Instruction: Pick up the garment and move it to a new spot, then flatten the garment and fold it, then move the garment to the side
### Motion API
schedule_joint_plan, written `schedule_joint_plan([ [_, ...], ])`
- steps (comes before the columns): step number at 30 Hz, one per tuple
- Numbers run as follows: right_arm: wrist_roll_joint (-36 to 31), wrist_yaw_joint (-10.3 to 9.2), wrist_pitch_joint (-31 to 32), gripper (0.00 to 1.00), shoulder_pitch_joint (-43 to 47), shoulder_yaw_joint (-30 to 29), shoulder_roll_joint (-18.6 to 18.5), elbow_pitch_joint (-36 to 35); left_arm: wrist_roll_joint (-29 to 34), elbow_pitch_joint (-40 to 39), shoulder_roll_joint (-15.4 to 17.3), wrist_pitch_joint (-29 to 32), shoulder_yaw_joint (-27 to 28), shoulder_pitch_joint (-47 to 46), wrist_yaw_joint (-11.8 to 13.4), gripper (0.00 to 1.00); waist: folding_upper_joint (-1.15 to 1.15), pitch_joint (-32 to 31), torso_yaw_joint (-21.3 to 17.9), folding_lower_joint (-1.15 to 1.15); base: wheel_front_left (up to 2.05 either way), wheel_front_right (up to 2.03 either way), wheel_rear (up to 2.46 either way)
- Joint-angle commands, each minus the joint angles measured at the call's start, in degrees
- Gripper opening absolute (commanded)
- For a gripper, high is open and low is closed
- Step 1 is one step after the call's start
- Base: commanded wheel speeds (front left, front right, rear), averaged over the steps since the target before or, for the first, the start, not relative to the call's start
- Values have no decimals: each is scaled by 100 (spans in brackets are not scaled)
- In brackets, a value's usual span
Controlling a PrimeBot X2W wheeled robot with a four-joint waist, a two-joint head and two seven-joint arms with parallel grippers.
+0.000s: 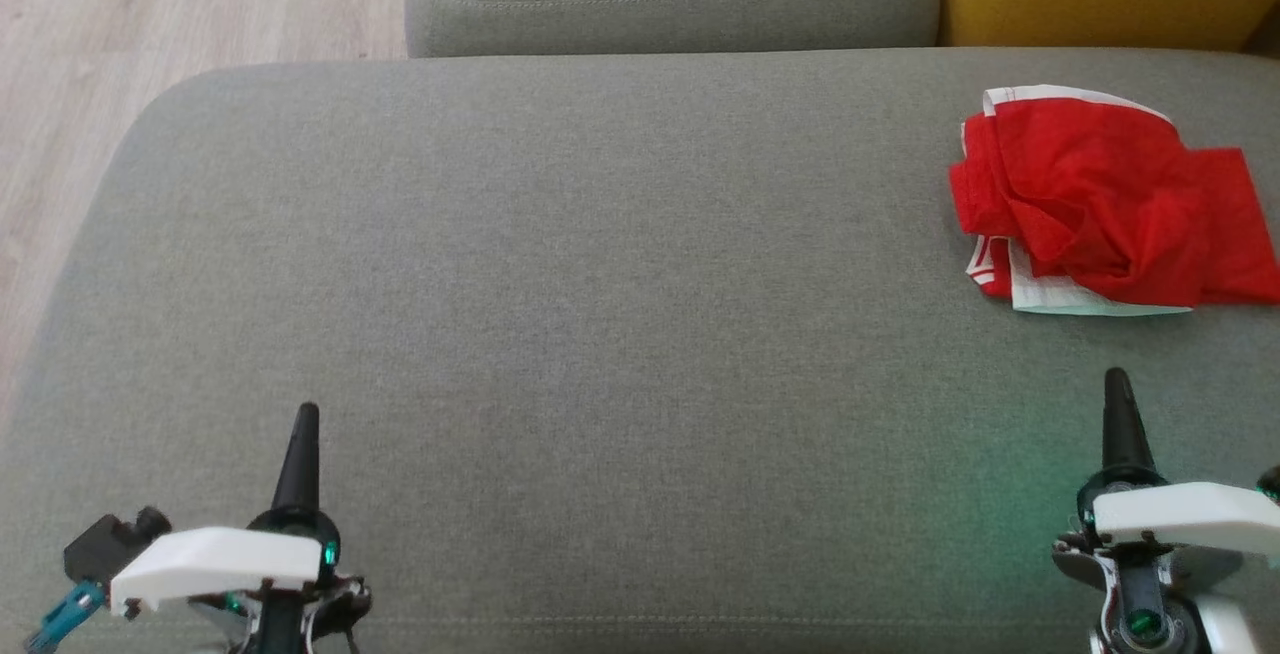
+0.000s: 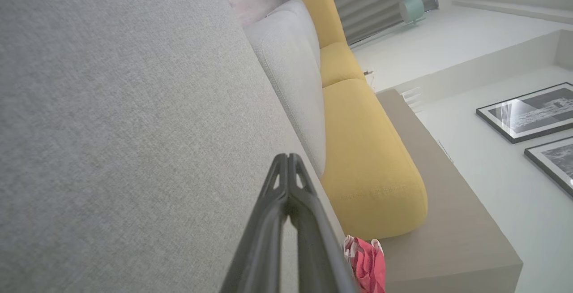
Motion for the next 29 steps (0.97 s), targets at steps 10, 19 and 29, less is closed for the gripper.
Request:
schedule_joint_plan([
  [10,787,28,173,0,-327,29,-31,-218,-602,-127,112,188,279,-405,-29,0,0,-15,-61,0,0,0,0],
  [19,1323,30,298,0,-350,6,-32,-225,-1012,-101,115,321,363,-459,-32,0,0,-26,-108,0,0,0,0],
  [29,2057,34,469,0,-381,-26,-34,-233,-1573,-66,117,505,481,-534,-36,0,0,-42,-173,0,0,0,0],
])
